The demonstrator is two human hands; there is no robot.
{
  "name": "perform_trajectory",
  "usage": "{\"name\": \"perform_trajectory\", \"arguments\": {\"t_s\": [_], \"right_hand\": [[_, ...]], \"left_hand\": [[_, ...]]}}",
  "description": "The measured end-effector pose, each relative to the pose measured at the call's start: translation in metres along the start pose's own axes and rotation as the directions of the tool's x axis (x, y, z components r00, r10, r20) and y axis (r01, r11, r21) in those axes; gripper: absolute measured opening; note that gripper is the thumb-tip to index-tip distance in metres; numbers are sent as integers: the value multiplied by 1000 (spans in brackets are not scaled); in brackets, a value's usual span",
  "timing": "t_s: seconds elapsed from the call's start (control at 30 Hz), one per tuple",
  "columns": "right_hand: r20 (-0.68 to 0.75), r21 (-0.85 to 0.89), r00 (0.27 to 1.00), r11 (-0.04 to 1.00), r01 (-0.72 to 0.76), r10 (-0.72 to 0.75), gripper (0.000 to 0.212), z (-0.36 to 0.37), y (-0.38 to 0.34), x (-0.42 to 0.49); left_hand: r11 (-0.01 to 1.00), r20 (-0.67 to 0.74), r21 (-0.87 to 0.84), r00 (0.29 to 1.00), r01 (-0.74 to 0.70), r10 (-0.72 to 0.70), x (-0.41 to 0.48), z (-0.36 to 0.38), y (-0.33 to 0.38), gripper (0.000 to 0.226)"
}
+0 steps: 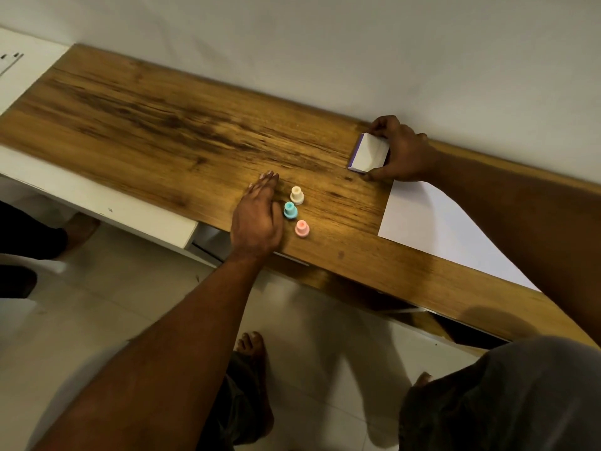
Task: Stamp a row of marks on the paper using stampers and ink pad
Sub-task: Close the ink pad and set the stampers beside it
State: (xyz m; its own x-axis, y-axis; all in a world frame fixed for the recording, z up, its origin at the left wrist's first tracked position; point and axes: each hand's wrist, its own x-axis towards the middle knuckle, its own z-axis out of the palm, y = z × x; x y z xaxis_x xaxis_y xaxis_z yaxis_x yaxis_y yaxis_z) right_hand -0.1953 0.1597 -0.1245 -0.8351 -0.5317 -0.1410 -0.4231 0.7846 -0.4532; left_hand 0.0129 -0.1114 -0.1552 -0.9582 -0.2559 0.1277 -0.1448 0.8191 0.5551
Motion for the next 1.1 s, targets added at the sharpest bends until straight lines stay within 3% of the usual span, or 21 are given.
{"name": "perform_trajectory", "arguments": {"t_s": [0.5,0.6,0.7,0.77,0.87,1.0,1.1], "right_hand": [[17,10,1000,1000,3,-3,108,-2,-1,-4],[-145,62,989,997,49,-39,97,-11,-13,-10],[-270,40,942,975,217,-199,70,-18,-40,-15],[-116,31,936,941,338,-333,55,-16,-63,-16],[186,-31,894,907,420,-408,49,2,-98,-13],[218,-66,862,874,481,-458,53,28,-123,-6],[237,-59,851,868,494,-468,44,37,-129,-2]], "left_hand": [[1000,9,-6,1000,13,-13,-1,-1,4,59],[1000,10,-13,1000,17,-17,-2,-1,3,56],[1000,4,-22,1000,22,-22,-2,-1,4,56],[999,-13,-42,1000,27,-28,-3,-2,5,58],[996,-42,-79,998,34,-37,-5,-2,5,55],[995,-79,-102,996,19,-27,-7,0,3,49],[994,-102,-106,994,13,-24,-7,2,1,49]]}}
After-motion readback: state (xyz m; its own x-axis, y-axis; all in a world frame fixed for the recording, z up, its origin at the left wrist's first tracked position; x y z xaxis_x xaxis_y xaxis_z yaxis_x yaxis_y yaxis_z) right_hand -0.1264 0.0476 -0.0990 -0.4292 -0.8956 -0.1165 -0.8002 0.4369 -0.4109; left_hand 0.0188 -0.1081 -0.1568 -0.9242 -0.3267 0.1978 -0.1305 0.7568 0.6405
